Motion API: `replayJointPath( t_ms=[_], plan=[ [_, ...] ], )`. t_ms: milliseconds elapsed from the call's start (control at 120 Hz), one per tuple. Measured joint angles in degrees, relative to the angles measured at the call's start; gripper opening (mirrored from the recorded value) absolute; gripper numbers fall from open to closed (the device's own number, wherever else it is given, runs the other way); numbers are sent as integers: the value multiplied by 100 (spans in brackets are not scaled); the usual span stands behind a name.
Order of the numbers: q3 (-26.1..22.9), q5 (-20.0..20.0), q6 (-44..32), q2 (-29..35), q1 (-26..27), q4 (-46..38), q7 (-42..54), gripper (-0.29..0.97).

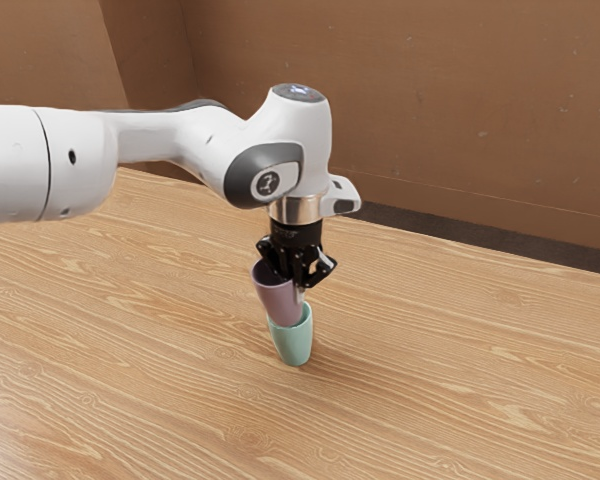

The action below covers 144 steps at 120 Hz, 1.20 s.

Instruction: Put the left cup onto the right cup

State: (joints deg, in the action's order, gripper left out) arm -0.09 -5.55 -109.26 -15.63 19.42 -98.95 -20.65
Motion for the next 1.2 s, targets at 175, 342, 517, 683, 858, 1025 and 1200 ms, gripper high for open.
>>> replayJointPath(
  t_ms=[175, 342, 517, 683, 858, 1025, 1200],
  plan=[
    [6, -25, -21, -65, -33, 50, -26, -10],
    [10, -77, -24, -206, -37, 264, -40, -10],
    [24, -100, 6, -324, -80, 482, -47, -10],
    [33, -103, 21, -460, -120, 598, -46, -10],
    [46, -104, 28, -541, -122, 649, -46, -10],
    [59, -108, 30, -596, -123, 659, -47, -10],
    [61, -106, 32, -600, -123, 698, -50, -10]
  ],
)
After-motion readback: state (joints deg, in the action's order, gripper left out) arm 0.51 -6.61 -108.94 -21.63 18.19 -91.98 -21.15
